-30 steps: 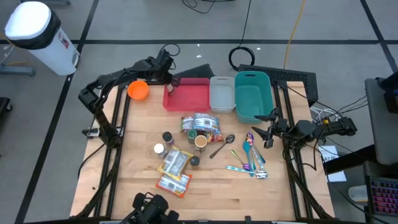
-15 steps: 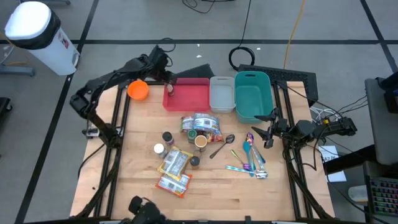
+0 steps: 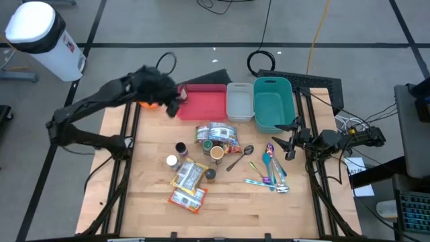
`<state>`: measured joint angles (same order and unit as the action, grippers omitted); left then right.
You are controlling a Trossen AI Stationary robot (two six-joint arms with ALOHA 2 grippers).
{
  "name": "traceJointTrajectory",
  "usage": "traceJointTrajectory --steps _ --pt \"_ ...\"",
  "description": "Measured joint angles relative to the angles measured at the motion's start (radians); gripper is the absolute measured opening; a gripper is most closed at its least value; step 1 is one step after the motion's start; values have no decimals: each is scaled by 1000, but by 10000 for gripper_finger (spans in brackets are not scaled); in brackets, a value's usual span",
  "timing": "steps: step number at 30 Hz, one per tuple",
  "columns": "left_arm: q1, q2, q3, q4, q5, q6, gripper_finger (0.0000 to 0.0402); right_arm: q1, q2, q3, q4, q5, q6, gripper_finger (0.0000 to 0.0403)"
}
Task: Pick & Place Food Item
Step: Put the violet seasoning bottle into the red bin
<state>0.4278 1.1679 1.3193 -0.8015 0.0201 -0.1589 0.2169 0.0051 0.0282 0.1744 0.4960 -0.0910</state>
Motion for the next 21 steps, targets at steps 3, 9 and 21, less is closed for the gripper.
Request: traceJointTrajectory --steps 3,9,21 --pt "-155 -74 -27 64 -22 6 166 0 0 0 0 0 0 242" --pt "-446 -209 -202 289 -11 87 166 0 0 0 0 0 0 242" --pt "-670 -286 -381 412 7 51 166 0 0 0 0 0 0 242"
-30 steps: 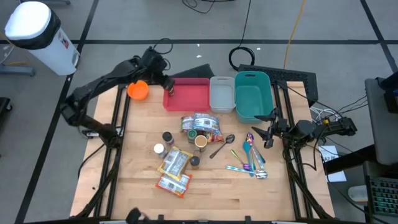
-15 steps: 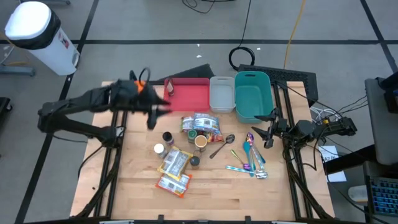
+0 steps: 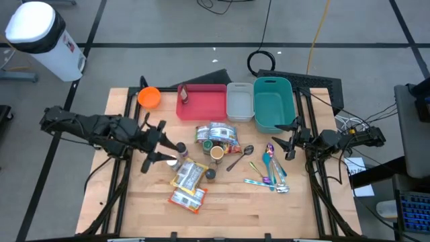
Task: Pick & Place Food Item
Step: Put the violet seasoning bottle into the red bin
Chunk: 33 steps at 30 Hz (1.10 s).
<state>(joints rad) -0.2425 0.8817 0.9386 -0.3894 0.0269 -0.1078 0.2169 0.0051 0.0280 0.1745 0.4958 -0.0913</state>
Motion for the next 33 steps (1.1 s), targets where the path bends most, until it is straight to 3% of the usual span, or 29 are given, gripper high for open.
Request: traceJointTrajectory --steps 5,9,11,15,25,33 --pt "-9 58 0 1 -6 16 166 0 0 0 0 0 0 242" --pt "-5 104 5 -13 -144 -62 166 0 0 0 0 0 0 242" --pt "7 136 30 -79 -219 -140 172 0 0 0 0 0 0 242" --pt "31 216 95 -282 -269 -258 210 0 0 0 0 0 0 242" --pt "100 369 139 -559 -236 -403 327 0 0 0 0 0 0 242" --pt "169 447 140 -595 -236 -417 341 0 0 0 0 0 0 242"
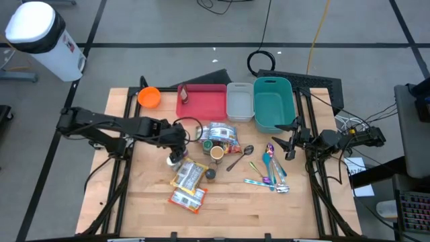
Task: Pick & Place Food Item
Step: Put the violet seasoning bottle into the red bin
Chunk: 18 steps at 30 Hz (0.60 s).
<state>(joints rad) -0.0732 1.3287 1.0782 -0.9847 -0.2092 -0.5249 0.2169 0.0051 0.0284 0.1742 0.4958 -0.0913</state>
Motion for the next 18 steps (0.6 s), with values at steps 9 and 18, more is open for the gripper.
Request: traceJointTrajectory --steps 9,18 --pt "66 83 2 -10 68 3 329 0 0 0 1 0 0 242" --pt "75 104 5 -2 123 2 335 0 0 0 0 0 0 242"
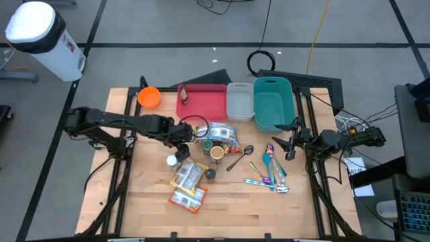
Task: Pick & Place Food Item
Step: Put the violet seasoning bottle into the red bin
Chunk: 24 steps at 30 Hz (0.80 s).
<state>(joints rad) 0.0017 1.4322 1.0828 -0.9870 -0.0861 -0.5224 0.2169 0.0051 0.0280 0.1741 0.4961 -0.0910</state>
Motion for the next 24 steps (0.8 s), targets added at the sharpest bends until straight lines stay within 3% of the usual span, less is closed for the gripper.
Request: traceJointTrajectory --steps 9,15,24 --pt "0 -5 -2 -6 -1 40 335 0 0 0 1 0 0 242" --pt "13 -12 3 -19 65 74 335 0 0 0 1 0 0 242" --pt "39 -11 23 -36 55 75 335 0 0 0 1 0 0 242"
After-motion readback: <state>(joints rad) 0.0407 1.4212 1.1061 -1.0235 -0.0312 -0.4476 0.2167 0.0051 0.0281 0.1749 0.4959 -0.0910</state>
